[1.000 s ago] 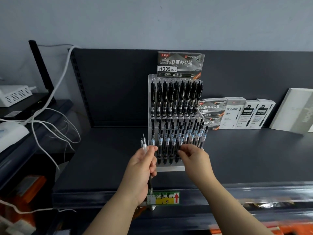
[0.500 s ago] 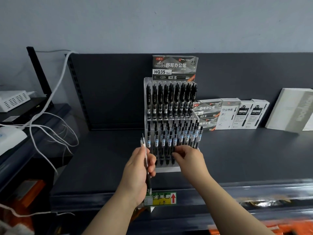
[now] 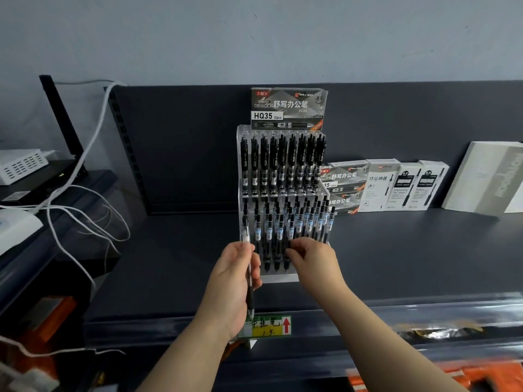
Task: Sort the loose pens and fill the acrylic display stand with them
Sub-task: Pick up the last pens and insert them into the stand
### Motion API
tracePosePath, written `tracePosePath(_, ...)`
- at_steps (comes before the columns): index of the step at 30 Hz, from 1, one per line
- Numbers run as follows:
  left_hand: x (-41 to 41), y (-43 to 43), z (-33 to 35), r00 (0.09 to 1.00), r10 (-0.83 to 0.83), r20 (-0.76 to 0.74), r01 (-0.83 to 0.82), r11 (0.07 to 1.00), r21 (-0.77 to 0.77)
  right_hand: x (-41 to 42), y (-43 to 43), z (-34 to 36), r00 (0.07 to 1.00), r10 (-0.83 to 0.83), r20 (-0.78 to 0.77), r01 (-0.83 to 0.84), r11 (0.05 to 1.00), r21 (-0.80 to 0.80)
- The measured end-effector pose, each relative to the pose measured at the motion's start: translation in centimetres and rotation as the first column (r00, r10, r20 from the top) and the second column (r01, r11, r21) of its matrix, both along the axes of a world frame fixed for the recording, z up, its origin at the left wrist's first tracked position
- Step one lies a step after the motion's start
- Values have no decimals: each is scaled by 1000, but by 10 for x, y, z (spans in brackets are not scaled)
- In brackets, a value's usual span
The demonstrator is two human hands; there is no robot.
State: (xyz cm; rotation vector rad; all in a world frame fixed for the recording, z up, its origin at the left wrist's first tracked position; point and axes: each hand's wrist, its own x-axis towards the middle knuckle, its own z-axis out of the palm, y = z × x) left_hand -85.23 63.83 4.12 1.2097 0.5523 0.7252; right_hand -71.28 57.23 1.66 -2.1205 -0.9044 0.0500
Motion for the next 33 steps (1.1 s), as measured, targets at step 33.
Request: tracePosePath(33, 13, 1, -16, 979, 186, -81, -138, 902, 410, -4, -35, 30, 961, 50, -273, 56, 929, 366)
